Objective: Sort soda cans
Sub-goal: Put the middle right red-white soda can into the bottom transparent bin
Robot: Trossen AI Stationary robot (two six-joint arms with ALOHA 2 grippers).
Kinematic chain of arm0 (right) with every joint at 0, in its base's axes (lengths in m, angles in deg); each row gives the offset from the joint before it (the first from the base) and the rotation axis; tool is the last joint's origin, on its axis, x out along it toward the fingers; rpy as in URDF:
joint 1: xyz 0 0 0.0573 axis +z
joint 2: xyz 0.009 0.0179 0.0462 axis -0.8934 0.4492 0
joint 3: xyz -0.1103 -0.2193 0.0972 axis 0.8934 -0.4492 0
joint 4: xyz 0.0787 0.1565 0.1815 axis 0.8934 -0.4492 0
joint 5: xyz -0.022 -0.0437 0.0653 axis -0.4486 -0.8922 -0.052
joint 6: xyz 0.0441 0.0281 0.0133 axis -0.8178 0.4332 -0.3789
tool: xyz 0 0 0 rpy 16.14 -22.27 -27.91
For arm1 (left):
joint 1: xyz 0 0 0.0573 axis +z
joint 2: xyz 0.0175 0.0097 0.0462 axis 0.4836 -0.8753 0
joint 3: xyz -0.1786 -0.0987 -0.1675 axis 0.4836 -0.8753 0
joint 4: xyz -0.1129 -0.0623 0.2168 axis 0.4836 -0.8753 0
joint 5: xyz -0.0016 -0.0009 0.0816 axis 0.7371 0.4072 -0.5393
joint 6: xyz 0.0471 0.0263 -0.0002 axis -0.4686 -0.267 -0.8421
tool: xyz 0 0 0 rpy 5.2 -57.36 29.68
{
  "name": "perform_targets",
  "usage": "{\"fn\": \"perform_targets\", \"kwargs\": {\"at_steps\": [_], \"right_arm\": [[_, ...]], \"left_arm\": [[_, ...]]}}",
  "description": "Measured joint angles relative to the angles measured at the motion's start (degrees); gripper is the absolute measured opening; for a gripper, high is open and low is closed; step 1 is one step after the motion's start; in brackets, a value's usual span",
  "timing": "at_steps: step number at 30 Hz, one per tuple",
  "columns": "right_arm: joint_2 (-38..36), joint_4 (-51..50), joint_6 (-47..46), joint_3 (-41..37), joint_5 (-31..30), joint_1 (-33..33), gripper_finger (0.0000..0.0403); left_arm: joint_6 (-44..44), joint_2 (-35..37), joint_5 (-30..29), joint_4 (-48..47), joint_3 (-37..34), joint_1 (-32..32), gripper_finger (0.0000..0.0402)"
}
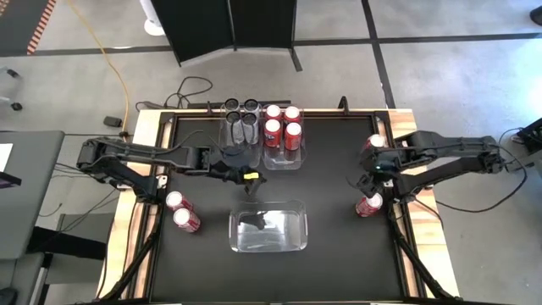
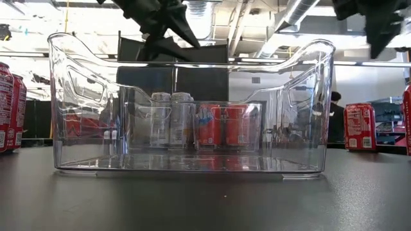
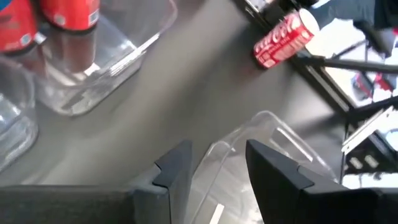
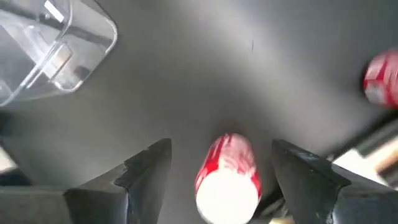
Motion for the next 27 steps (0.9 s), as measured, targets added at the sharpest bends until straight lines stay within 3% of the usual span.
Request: {"fn": "perform_targets", "kwargs": {"at_steps": [2, 7, 11, 19, 27], "right_arm": [[1.0, 0.9, 4.3, 0.0, -1.7, -1.5, 0.0291], [2.6, -0.2, 3.5, 0.0, -2.0, -6.0, 0.0290], [2.7, -0.9, 4.1, 0.0, -0.7, -5.7, 0.0290], [2.7, -6.0, -3.5, 1.9, -1.3, 4.1, 0.0290], [2.5, -8.3, -13.7, 1.4, -4.9, 14.6, 0.0290]], "left_arm": [[2.2, 0.0, 0.0, -0.2, 0.0, 0.0, 0.0143], [4.5, 0.6, -0.6, -2.7, 0.0, -2.0, 0.0143], [2.9, 0.7, -6.7, -4.5, 0.0, -5.2, 0.0143], [-4.8, 0.7, -9.3, -4.4, 0.0, -6.8, 0.0142], [-6.9, 0.7, -9.3, 0.0, 0.0, -4.8, 0.0142]]}}
